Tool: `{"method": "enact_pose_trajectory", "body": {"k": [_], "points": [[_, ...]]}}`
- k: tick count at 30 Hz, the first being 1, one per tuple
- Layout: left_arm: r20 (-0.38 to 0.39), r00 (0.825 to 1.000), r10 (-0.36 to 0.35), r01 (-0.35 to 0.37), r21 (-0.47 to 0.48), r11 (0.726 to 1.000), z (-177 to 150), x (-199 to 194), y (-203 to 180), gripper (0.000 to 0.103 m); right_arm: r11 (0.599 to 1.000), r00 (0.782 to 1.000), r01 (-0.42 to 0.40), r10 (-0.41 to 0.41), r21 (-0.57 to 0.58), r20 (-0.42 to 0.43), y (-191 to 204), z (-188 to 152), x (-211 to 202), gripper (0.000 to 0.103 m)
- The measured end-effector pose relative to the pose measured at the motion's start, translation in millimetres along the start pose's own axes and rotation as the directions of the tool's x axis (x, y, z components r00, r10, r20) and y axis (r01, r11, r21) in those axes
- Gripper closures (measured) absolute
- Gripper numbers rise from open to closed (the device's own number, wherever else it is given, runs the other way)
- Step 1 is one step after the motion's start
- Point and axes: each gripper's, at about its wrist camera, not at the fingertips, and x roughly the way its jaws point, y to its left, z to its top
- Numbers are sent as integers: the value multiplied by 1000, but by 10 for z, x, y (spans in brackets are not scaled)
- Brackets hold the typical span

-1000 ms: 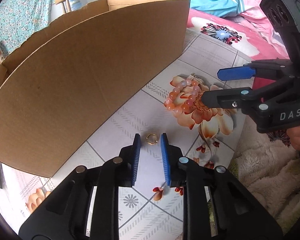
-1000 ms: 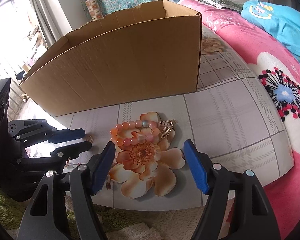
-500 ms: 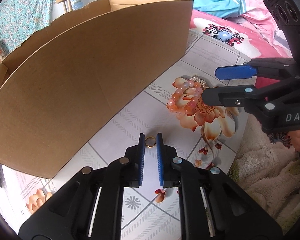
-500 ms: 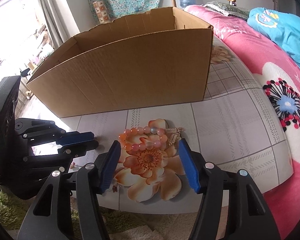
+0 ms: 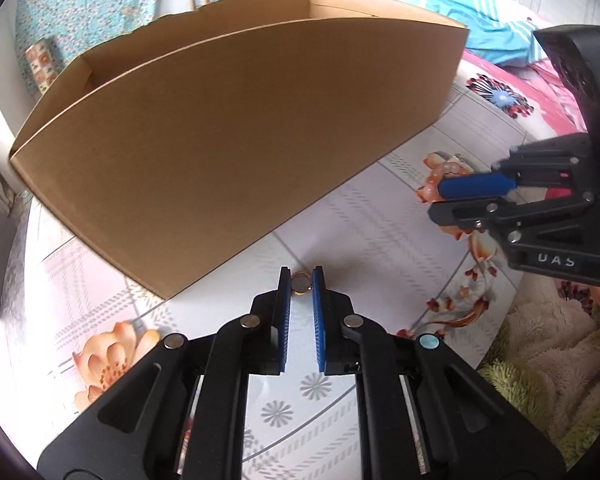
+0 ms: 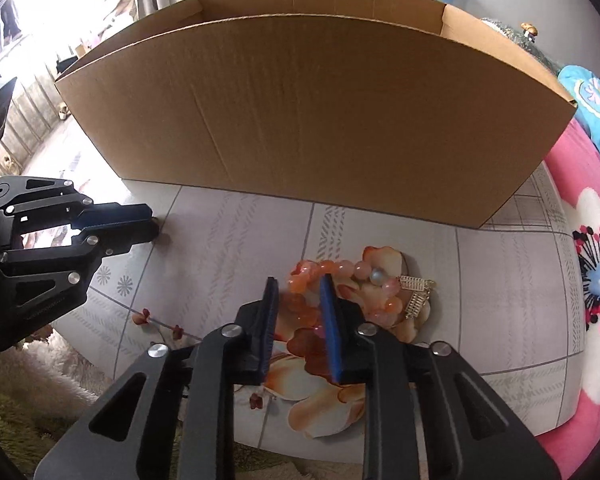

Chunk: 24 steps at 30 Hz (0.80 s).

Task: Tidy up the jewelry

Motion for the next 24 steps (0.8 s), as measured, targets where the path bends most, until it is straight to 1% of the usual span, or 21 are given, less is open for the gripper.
{"method": "enact_pose_trajectory", "body": {"k": [2,6,9,10,11,14,16,18,21,23,24], "points": [[4,1000,3,-3,-14,1000,-16,-9,60,94,1000,1000,-24,24,-4,5,31,7,-26,93],[6,1000,4,-3,-22,1000,-23,-8,112,94,992,992,-112,115,-49,53,186,-15,-167,93],[8,1000,7,-7,-12,1000,-24,-7,117,94,987,988,-149,152,-64,37,248,-53,-188,91],[7,1000,10,-10,-8,1000,-20,-3,113,94,986,987,-157,159,-59,32,233,-68,-196,88],[7,1000,11,-11,-7,1000,-26,-10,121,94,986,986,-160,161,-48,34,211,-81,-214,81],[7,1000,12,-12,-8,1000,-19,-1,114,94,985,982,-174,172,19,81,4,-119,-347,80],[7,1000,12,-12,-6,1000,-13,6,110,94,982,982,-165,155,94,109,-202,-164,-423,80],[7,1000,12,-12,-6,1000,-6,18,97,94,979,988,-120,102,164,114,-443,-187,-445,80],[7,1000,13,-13,-5,1000,-6,22,92,93,971,996,-22,2,236,84,-717,-210,-416,80],[4,1000,14,-14,-1,1000,32,57,45,93,966,997,19,-36,257,64,-779,-218,-392,80],[3,1000,15,-15,-1,1000,28,55,43,93,964,997,23,-40,264,61,-787,-226,-378,80]]}}
